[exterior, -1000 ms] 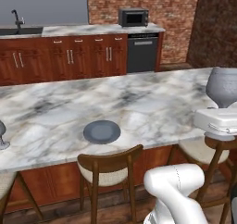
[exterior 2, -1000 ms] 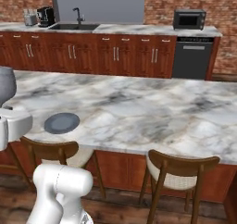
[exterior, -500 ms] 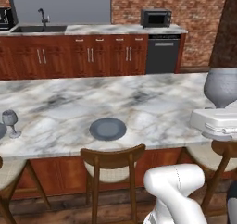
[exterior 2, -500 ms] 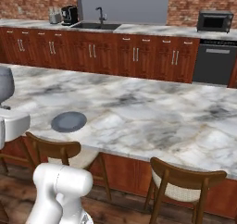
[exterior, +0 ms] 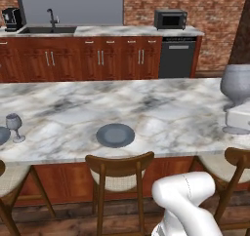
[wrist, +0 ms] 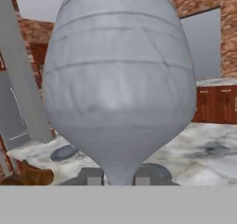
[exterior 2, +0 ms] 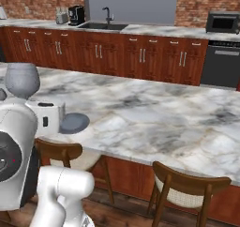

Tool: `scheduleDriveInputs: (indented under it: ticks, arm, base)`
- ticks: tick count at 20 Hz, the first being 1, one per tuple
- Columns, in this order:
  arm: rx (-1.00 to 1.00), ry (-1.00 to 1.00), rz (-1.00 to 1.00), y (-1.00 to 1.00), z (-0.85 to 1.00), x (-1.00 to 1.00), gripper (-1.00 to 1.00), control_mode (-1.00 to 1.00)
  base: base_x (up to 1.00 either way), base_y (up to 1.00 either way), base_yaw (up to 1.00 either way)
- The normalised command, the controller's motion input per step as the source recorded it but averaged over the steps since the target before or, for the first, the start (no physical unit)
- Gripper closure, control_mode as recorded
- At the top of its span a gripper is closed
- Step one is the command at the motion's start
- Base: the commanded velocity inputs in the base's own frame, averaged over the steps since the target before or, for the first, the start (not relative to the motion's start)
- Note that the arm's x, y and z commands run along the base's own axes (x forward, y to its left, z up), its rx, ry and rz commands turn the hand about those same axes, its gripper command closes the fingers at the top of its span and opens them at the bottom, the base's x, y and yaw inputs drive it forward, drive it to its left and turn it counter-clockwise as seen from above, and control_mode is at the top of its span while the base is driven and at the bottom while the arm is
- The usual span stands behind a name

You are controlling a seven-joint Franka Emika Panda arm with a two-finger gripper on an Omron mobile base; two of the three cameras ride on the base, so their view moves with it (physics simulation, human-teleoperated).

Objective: Retrieve the wine glasses from the counter and place one next to each plate.

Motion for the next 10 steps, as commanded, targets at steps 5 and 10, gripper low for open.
scheduleDriveInputs:
  ticks: [5, 10]
  arm:
    - [0.01, -0.25, 0.50, -0.39, -0.12, 0.08, 1.00, -1.00]
    - [0.01, -0.38, 0.41, -0.06, -0.35, 0.00, 1.00, -1.00]
  base:
    - [0.00, 0.00, 0.00]
    - [0.00, 0.00, 0.00]
